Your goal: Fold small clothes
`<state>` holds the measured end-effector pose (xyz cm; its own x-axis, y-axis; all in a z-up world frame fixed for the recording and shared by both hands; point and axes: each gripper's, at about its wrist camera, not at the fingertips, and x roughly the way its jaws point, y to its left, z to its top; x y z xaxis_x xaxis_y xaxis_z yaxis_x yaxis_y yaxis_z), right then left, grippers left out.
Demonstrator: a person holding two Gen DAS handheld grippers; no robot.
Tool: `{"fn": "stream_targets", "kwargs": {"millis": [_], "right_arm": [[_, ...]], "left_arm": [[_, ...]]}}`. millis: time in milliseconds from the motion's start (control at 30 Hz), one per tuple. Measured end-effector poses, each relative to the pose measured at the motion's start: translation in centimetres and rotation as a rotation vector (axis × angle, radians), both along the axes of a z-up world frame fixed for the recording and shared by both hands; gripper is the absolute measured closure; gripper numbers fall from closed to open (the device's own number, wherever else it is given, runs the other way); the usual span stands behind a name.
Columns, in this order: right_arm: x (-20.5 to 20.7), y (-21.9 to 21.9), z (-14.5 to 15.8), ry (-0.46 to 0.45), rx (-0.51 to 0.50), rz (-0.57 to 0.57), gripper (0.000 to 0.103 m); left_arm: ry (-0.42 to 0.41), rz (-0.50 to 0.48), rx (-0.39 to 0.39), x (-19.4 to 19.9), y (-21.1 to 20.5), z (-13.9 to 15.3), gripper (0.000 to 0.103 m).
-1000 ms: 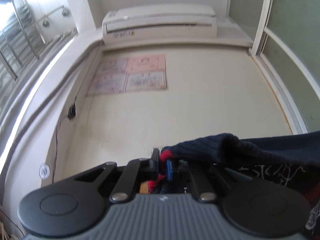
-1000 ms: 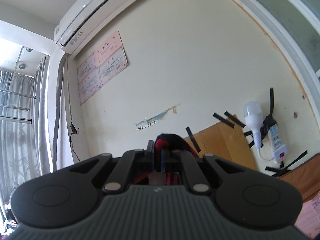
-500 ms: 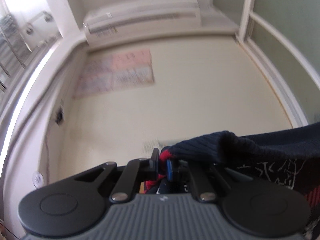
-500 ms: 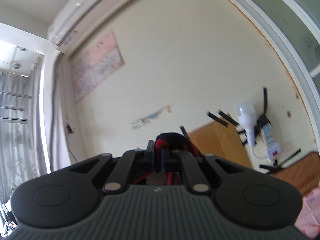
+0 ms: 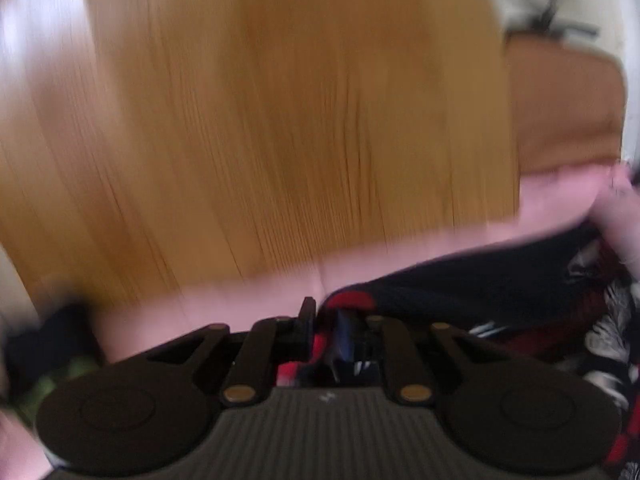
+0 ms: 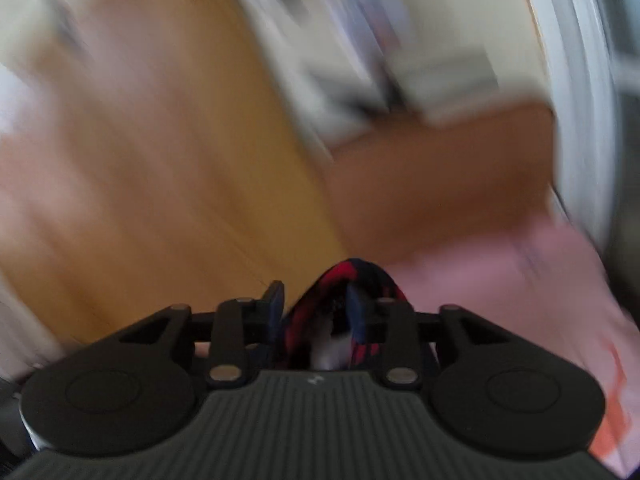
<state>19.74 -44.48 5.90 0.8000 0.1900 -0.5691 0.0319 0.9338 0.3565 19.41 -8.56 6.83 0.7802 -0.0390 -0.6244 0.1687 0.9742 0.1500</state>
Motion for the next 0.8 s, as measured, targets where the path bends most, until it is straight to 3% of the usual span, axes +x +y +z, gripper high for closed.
{"fn": "stream_targets", "kwargs": {"millis": [67, 167, 233, 300, 367, 467, 500, 567, 633, 733, 767, 800], "right_arm": [[-1.0, -1.7, -3.6, 0.048, 0.063, 0.03, 0.065], [-4.9, -2.9, -6.1, 0.031, 0.008, 0.07, 0.062], [-7.8, -3.1, -6.8, -0.002, -0.049, 0.102, 0.052], [-10.1, -3.1, -7.6, -0.021, -0.079, 0.141, 0.041], [-11.6, -3.0, -8.1, -0.023, -0.092, 0.154, 0.025], [-11.3, -2.9, -9.5, 0.069, -0.059, 0.149, 0.023], [-11.0, -2.9, -9.7, 0.06, -0.046, 0.148, 0.026], [-11.2, -3.1, -9.4, 0.064, -0.052, 0.172, 0.085], [-11.2, -4.0, -8.0, 0.041, -0.082, 0.128, 0.086], [-10.1, -5.2, -5.3, -0.06, -0.439, -0.031, 0.086], [-8.9, -5.9, -4.9, -0.078, -0.605, -0.11, 0.083], [-7.6, -6.6, -4.9, -0.067, -0.7, -0.165, 0.078]], "left_arm": [[0.002, 0.009, -0.013, -0.5, 1.6, -1.8, 0.088], [-0.035, -0.002, -0.019, -2.1, 3.9, -2.1, 0.074], [-0.071, -0.016, 0.0, -3.2, 4.5, -1.7, 0.07], [-0.13, 0.009, 0.069, -4.1, 4.2, -1.3, 0.07], [-0.158, 0.007, 0.095, -4.0, 3.7, -0.9, 0.071], [-0.126, -0.004, 0.064, -3.4, 3.0, -0.7, 0.07], [-0.123, -0.01, 0.056, -3.5, 2.8, -0.6, 0.07], [-0.128, -0.032, 0.042, -3.3, 2.1, -0.7, 0.07], [-0.129, -0.041, 0.038, -3.8, 2.2, -0.8, 0.07], [-0.116, -0.043, 0.042, -3.0, 1.9, -1.3, 0.07], [-0.103, -0.042, 0.04, -2.6, 1.7, -1.5, 0.07], [-0.082, -0.041, 0.035, -2.0, 1.6, -1.8, 0.07]]}}
